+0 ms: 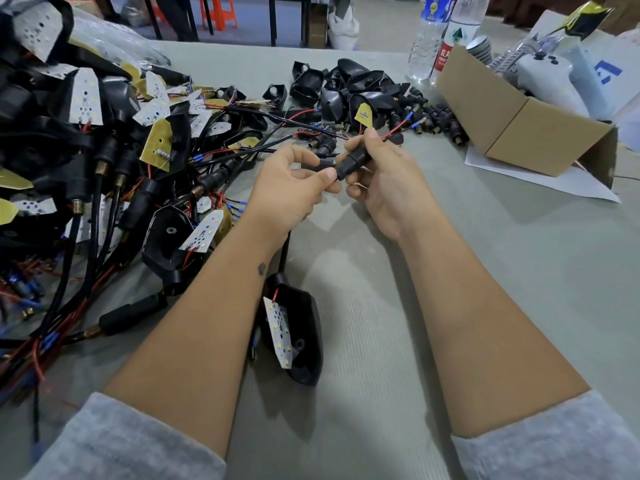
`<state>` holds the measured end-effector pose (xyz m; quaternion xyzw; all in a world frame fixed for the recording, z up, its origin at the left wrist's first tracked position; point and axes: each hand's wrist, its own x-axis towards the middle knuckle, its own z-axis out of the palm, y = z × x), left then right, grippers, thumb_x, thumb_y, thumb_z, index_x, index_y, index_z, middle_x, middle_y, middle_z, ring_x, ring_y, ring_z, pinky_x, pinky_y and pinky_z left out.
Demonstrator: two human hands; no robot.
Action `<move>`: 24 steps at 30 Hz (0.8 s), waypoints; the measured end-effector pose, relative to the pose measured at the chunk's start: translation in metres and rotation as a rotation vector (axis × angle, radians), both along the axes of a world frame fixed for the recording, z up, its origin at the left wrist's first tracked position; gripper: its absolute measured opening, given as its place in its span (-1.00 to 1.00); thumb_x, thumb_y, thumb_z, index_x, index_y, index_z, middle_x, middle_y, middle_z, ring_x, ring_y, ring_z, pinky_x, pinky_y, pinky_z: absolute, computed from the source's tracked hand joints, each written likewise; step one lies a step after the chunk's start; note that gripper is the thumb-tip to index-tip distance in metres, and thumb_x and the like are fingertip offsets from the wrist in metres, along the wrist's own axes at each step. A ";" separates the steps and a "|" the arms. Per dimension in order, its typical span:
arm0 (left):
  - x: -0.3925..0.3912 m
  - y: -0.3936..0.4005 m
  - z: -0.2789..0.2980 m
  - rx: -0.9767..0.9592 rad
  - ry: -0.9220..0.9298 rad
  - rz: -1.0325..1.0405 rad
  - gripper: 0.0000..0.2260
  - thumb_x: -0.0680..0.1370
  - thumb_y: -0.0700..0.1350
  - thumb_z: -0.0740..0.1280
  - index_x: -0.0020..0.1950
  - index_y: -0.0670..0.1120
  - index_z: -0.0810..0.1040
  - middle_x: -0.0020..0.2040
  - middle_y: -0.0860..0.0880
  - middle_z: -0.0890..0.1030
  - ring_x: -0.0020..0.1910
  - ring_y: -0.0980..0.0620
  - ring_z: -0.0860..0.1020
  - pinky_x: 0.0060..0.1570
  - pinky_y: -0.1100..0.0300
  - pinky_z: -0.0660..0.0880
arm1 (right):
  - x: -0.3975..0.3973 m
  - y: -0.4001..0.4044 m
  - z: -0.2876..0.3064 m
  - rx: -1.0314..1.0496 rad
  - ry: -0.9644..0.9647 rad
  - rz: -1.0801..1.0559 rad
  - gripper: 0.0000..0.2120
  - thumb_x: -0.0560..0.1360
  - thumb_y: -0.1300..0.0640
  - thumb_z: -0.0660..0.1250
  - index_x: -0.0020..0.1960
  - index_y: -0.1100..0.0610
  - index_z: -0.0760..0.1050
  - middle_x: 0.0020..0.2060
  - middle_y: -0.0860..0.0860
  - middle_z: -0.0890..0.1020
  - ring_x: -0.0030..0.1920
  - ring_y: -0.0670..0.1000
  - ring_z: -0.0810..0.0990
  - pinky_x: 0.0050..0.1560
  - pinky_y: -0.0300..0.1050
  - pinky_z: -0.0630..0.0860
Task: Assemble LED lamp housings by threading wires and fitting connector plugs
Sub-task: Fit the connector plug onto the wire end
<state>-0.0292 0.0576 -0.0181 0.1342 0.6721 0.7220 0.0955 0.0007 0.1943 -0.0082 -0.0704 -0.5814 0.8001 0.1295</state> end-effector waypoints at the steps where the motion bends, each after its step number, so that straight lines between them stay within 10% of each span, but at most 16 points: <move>1: 0.000 0.000 0.000 0.003 -0.007 0.007 -0.82 0.58 -0.26 0.34 -0.07 -0.05 0.37 -0.37 -0.01 0.66 -0.58 0.18 0.34 -0.57 0.35 0.26 | 0.000 -0.001 0.000 -0.005 0.007 0.020 -0.69 0.67 0.04 0.13 -0.14 0.15 0.50 -0.33 0.05 0.59 -0.44 -0.05 0.42 -0.41 -0.22 0.34; 9: 0.000 0.007 0.004 0.085 -0.151 0.080 -0.84 0.67 -0.01 0.14 -0.01 -0.08 0.37 -0.14 -0.06 0.42 -0.58 0.18 0.24 -0.61 0.35 0.11 | -0.002 -0.011 0.001 0.122 -0.043 0.078 -0.61 0.68 0.00 0.09 -0.10 0.16 0.58 -0.37 0.01 0.62 -0.46 -0.05 0.39 -0.46 -0.21 0.30; 24: 0.002 0.004 0.001 -0.117 0.018 -0.138 -0.76 0.62 -0.08 0.31 -0.22 -0.11 0.56 -0.46 0.06 0.53 -0.50 0.12 0.49 -0.52 0.32 0.40 | -0.005 0.006 -0.004 0.081 -0.018 -0.185 -0.63 0.68 0.02 0.10 -0.21 0.16 0.47 -0.51 -0.03 0.43 -0.54 -0.08 0.35 -0.50 -0.26 0.27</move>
